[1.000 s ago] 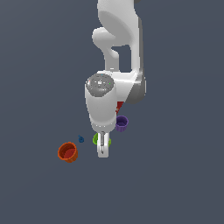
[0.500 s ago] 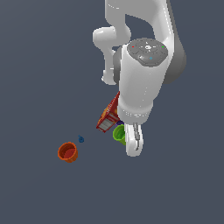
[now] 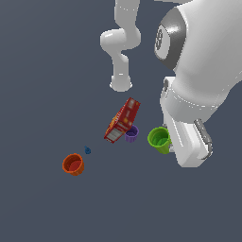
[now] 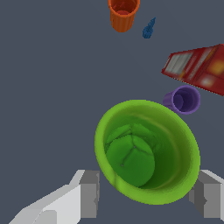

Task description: Pick up a designated object from a clutter of objects.

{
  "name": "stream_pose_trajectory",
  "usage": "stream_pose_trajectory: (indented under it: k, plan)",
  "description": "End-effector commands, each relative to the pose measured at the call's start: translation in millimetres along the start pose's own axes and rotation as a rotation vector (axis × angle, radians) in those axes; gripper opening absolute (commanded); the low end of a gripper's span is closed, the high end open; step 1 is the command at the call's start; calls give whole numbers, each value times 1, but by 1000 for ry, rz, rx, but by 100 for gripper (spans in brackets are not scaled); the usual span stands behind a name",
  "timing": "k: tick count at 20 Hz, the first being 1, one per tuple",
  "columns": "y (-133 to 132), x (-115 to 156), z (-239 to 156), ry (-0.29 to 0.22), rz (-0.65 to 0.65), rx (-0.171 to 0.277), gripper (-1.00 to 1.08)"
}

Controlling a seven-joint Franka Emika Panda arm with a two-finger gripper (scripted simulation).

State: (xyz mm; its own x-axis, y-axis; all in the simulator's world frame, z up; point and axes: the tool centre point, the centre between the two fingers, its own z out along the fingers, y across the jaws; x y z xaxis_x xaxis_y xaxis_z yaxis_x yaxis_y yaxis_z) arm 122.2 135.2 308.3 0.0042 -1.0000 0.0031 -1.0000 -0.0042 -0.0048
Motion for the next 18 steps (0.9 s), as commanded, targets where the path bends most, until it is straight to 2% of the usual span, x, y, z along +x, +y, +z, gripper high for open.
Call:
stream_pose_trajectory:
  k: [1, 9, 18]
  plan:
    - [-4, -15, -15, -1, 0, -1, -100]
    - [-16, -50, -49, -2, -1, -3, -100]
    - [-23, -68, -67, -3, -2, -4, -100]
